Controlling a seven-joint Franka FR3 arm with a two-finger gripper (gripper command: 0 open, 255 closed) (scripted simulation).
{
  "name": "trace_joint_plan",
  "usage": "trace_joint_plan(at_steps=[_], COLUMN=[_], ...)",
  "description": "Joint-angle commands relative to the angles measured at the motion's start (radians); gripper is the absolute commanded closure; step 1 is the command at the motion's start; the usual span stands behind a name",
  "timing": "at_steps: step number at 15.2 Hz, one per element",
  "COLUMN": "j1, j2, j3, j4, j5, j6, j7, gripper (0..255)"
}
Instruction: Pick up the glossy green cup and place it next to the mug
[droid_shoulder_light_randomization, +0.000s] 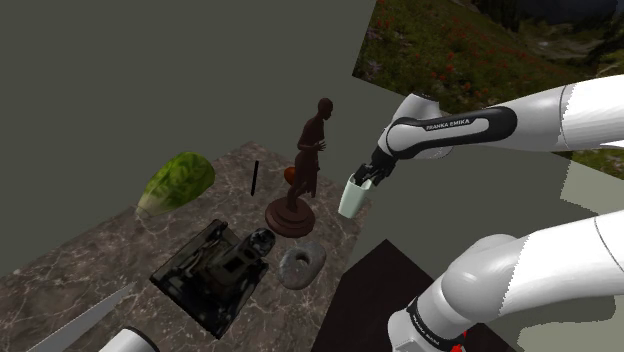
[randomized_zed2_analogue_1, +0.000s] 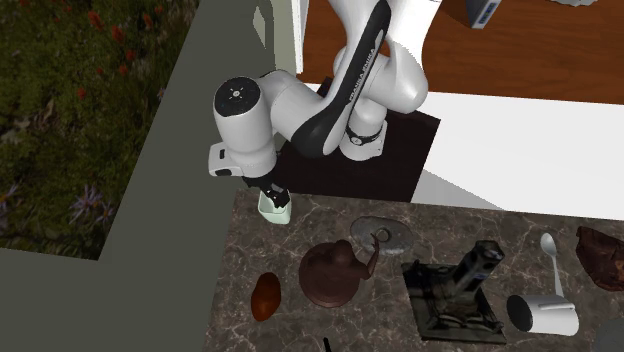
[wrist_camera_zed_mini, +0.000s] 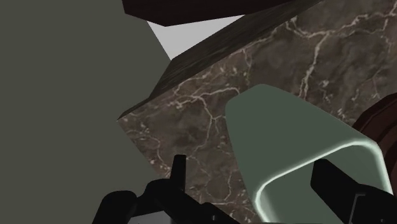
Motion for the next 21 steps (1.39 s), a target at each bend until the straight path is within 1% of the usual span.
trace_joint_plan(at_steps=[1, 2, 3, 12, 21], j1=[0.0, 0.0, 0.0, 0.0, -0.004], j2=[0.0, 0.0, 0.0, 0.0, -0.072], j3=[0.0, 0.0, 0.0, 0.0, 0.017], j4=[0.0, 0.0, 0.0, 0.0, 0.074], j5=[0.0, 0.0, 0.0, 0.0, -0.004], j6=[0.0, 0.0, 0.0, 0.0, -0.145], j7=[0.0, 0.0, 0.0, 0.0, 0.012], gripper=[0, 0, 255, 255, 255])
